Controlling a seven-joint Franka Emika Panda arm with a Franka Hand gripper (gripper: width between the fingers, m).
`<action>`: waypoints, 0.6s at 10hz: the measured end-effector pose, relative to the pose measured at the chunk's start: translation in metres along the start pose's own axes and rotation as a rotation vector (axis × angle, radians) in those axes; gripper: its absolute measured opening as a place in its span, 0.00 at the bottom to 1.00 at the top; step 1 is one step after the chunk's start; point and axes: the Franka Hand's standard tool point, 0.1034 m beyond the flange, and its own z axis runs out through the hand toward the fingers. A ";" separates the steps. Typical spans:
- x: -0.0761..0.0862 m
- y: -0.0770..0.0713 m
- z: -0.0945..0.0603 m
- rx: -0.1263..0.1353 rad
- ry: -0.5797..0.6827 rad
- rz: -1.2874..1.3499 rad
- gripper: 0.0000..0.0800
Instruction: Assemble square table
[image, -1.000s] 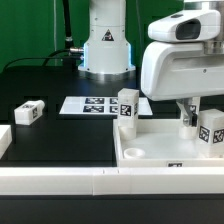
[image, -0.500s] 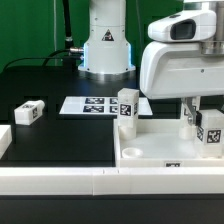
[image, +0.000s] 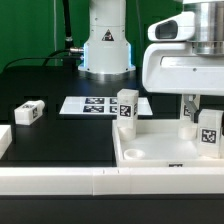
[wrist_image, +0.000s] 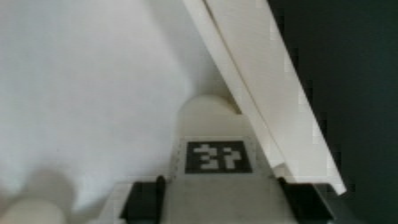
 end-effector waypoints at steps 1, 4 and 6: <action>-0.001 -0.001 0.000 0.001 -0.003 0.118 0.36; 0.000 -0.001 0.000 0.009 -0.010 0.386 0.36; 0.000 -0.001 0.000 0.009 -0.009 0.391 0.36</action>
Offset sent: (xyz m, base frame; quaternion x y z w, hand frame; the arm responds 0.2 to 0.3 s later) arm 0.0013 -0.0035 -0.0027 -0.0144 -0.0134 0.2288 0.9733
